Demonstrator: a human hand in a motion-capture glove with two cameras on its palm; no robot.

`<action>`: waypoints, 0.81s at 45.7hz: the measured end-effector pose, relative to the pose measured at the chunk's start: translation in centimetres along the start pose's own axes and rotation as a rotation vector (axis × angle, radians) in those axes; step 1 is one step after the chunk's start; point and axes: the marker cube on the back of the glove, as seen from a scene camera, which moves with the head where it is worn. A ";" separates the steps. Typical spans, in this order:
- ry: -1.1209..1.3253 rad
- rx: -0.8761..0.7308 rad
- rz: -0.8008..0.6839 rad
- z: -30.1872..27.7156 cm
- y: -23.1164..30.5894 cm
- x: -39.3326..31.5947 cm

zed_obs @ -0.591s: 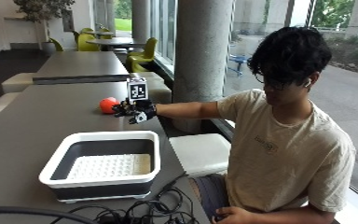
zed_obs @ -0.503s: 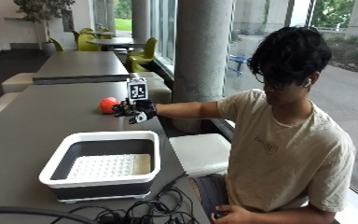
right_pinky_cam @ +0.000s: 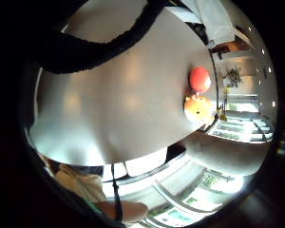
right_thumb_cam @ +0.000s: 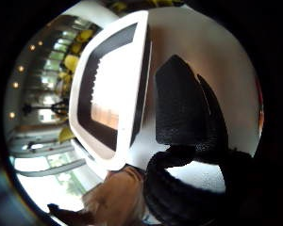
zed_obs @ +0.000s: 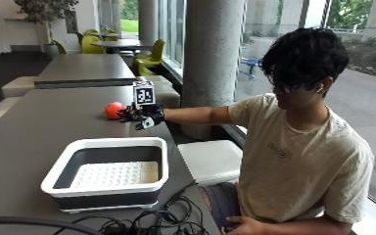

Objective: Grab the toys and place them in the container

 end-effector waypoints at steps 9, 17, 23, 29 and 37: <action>-0.007 0.038 0.005 -0.5 0.1 1.2; -0.062 0.059 0.039 -1.9 0.0 0.9; 0.057 0.072 0.057 -3.0 0.1 4.4; -0.080 0.100 0.114 -3.4 -0.3 6.3; 0.043 0.063 0.169 -5.1 -0.7 6.9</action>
